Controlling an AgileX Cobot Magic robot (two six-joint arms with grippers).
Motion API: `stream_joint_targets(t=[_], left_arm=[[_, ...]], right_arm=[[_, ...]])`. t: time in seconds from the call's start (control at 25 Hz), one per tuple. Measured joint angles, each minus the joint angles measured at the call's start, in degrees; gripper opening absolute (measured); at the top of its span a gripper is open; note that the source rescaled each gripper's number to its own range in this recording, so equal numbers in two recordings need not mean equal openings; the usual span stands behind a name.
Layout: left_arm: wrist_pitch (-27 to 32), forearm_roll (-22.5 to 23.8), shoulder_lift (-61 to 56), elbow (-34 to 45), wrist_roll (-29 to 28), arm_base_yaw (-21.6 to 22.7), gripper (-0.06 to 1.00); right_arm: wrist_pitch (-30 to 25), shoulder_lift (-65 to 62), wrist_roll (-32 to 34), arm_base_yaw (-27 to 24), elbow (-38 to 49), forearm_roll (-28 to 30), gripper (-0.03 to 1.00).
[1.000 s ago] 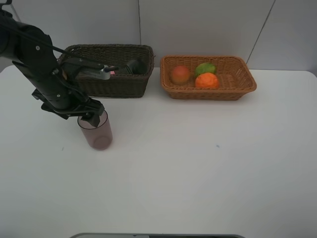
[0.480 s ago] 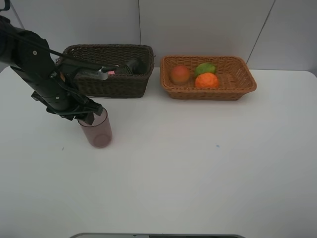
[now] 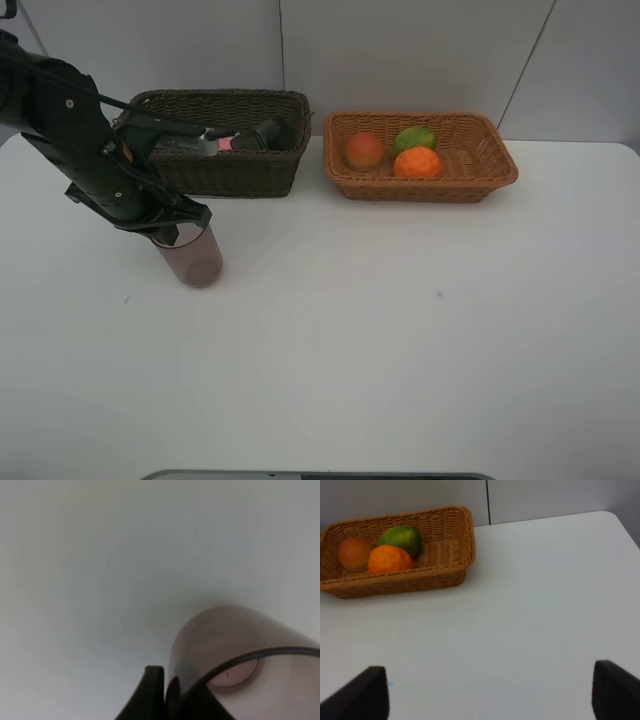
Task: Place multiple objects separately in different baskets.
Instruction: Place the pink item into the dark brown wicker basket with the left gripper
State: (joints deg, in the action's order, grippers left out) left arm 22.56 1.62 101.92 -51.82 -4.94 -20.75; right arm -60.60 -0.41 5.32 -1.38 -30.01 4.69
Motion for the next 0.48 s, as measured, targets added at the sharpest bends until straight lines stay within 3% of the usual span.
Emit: stream_joint_targets(t=[0.48], left_arm=[[0.0,0.0,0.0,0.0,0.0,0.0,0.0]], right_arm=[[0.0,0.0,0.0,0.0,0.0,0.0,0.83]])
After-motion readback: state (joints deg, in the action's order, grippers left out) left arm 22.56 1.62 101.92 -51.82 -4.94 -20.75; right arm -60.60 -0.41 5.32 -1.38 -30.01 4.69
